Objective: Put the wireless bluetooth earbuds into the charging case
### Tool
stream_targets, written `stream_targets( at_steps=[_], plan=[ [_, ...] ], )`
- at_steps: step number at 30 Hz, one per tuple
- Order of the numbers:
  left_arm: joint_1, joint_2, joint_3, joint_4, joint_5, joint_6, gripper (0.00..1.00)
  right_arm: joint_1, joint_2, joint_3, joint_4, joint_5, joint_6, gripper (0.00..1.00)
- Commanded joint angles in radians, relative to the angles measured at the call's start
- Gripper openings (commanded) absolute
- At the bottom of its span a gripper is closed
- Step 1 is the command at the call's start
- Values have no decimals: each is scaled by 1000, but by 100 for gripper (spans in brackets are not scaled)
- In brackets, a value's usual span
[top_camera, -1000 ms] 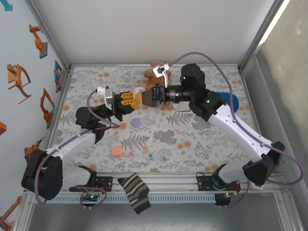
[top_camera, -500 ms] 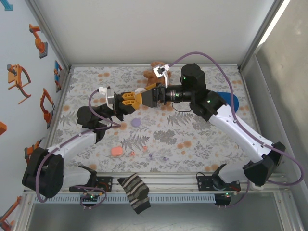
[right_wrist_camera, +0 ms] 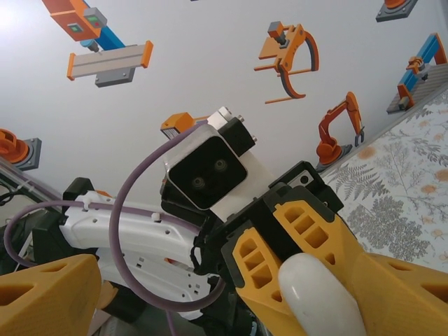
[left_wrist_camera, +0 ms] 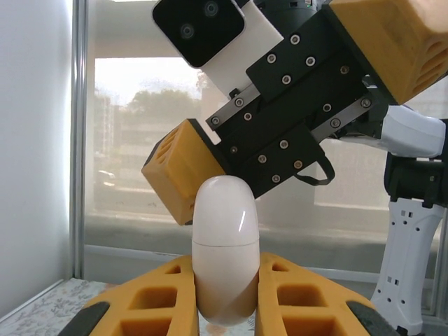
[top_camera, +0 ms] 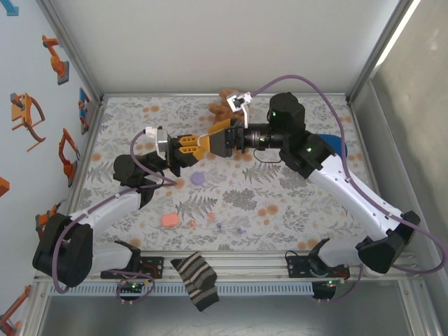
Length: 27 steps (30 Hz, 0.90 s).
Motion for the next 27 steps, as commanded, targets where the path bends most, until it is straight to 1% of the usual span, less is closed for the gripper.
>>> stream_targets(
  at_steps=[1,8,13,18,22,23,27],
  plan=[
    [-3,2,17,23,3,0,9,10,-40,7,-20,15,-36,91],
    [-12,-16,10,23,0,-7,9,8,-96,9,-188,181,-184,92],
    [-14,-38,-8,22,-8,-14,9,8,-139,-19,-233,258,-277,92],
    [-17,-66,-39,22,-16,-21,9,9,-171,-66,-188,221,-353,93],
    [-18,-101,-76,22,-29,-21,8,9,-204,-115,-132,181,-419,96],
    [-17,-111,-85,22,-31,-24,8,10,-213,-124,-124,177,-434,98],
    [-17,-173,-116,-21,-32,-17,8,10,-220,-111,-149,154,-479,100]
  ],
)
